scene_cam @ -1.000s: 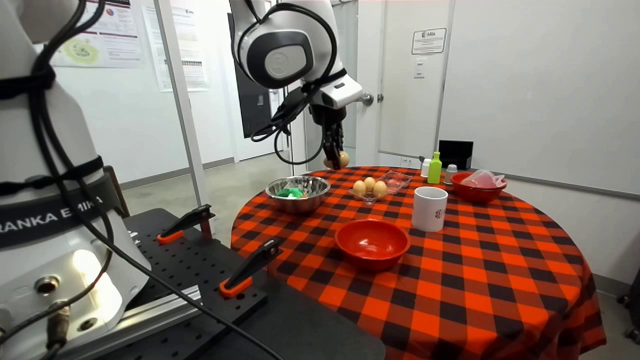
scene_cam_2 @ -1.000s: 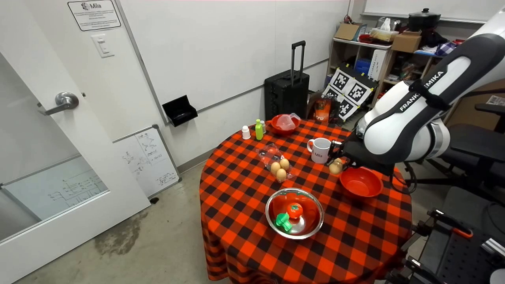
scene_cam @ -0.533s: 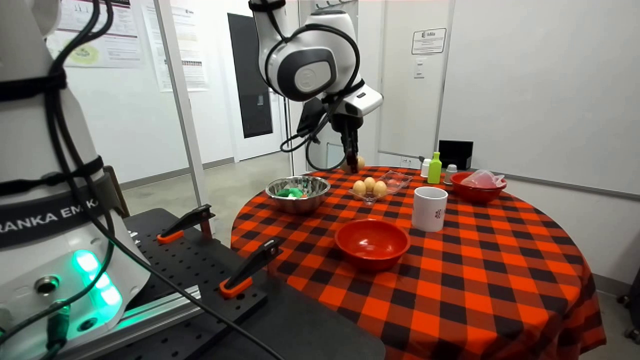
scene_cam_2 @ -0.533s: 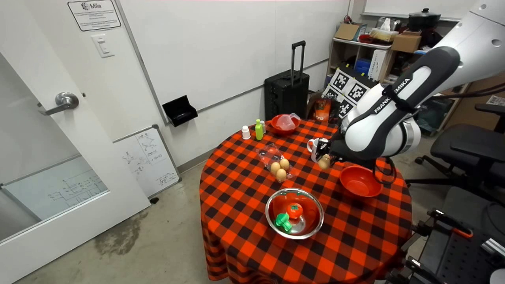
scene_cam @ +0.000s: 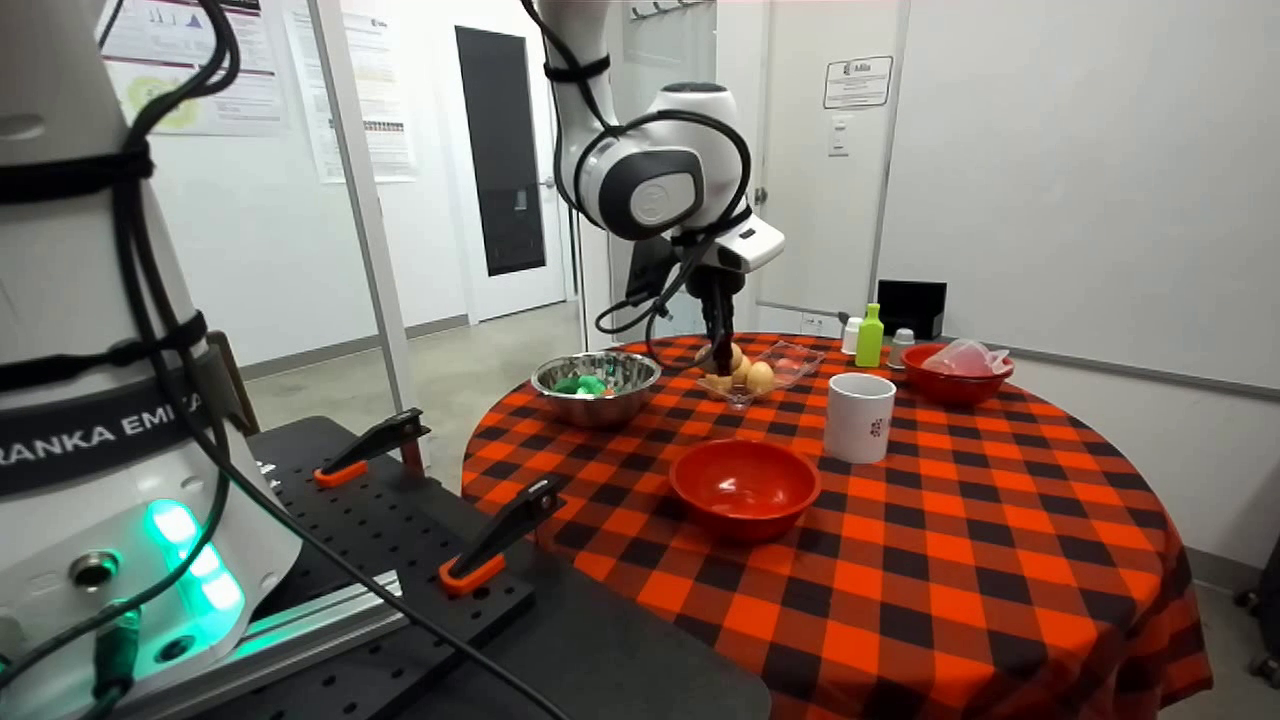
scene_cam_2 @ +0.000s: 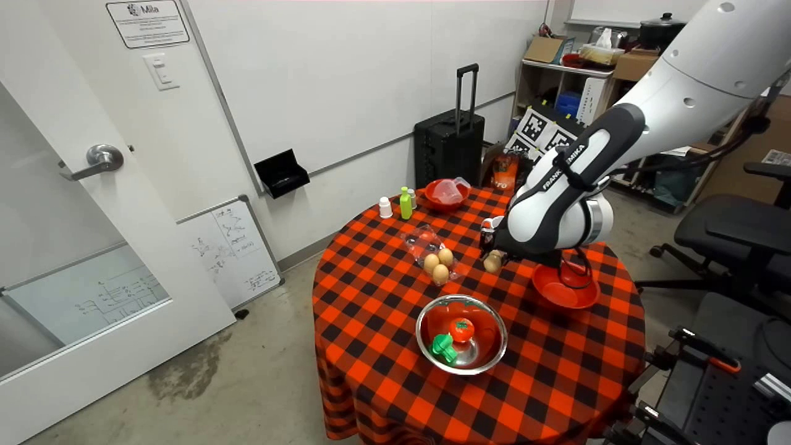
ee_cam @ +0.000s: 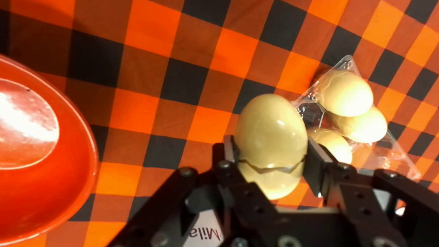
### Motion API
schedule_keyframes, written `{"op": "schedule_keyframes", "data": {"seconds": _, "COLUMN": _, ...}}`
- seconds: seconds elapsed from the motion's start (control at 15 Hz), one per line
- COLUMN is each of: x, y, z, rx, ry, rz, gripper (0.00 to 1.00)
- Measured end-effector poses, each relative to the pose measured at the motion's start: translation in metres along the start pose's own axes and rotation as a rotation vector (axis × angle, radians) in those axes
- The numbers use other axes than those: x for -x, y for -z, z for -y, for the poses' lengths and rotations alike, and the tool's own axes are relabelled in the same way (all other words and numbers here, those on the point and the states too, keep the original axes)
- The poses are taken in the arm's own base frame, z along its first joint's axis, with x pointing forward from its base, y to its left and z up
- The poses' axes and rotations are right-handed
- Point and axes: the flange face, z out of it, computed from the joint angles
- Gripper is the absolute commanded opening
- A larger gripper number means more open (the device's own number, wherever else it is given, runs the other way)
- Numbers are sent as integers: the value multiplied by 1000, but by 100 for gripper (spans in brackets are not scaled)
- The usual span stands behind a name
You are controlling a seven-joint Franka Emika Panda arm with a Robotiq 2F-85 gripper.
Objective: Remove the egg from the bowl and put it on the table
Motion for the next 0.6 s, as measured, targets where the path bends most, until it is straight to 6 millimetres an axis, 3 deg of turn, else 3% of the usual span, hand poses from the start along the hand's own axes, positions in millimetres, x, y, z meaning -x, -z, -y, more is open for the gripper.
{"op": "schedule_keyframes", "data": {"seconds": 0.6, "x": -12, "y": -52, "z": -14, "rx": 67, "ry": -67, "rz": 47, "gripper": 23}}
